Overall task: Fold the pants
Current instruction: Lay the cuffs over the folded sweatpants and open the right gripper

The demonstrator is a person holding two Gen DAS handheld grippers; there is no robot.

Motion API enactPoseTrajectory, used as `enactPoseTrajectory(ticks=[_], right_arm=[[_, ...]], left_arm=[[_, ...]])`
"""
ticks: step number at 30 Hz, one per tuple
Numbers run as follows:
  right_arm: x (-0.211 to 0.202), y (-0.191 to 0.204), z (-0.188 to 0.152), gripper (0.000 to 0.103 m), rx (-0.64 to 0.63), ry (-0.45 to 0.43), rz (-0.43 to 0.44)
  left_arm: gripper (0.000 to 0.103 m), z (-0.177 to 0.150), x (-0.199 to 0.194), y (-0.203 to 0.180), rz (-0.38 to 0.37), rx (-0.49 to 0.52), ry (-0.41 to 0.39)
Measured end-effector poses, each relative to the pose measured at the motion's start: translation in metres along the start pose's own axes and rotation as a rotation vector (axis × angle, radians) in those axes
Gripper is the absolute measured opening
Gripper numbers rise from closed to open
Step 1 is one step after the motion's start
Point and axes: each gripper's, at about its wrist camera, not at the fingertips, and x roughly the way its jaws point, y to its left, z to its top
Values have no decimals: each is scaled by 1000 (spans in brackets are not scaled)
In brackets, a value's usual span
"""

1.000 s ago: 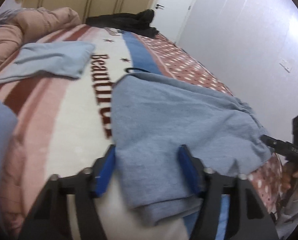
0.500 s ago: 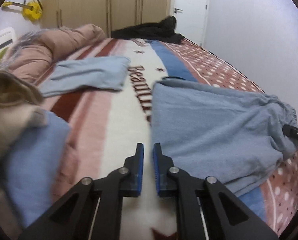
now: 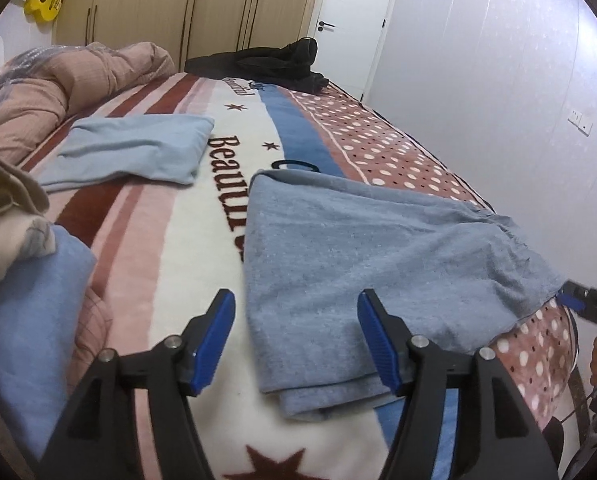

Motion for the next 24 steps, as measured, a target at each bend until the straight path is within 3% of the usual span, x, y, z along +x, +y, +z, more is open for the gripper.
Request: enactPoseTrajectory(ticks=[7, 13, 19, 21, 24], right_arm=[[4, -45, -2, 68, 197, -61, 114], [28, -52, 23, 67, 291, -166, 23], [48, -47, 42, 39, 256, -165, -151], [52, -45, 46, 18, 236, -147, -184], [54, -43, 50, 8, 224, -124, -210]], left_arm=[[63, 0, 5, -1, -19, -25, 11], [69, -1, 8, -1, -43, -25, 6], [69, -4, 15, 12, -50, -52, 28], [69, -7, 15, 15, -54, -56, 32], [70, -12, 16, 17, -65, -51, 44]])
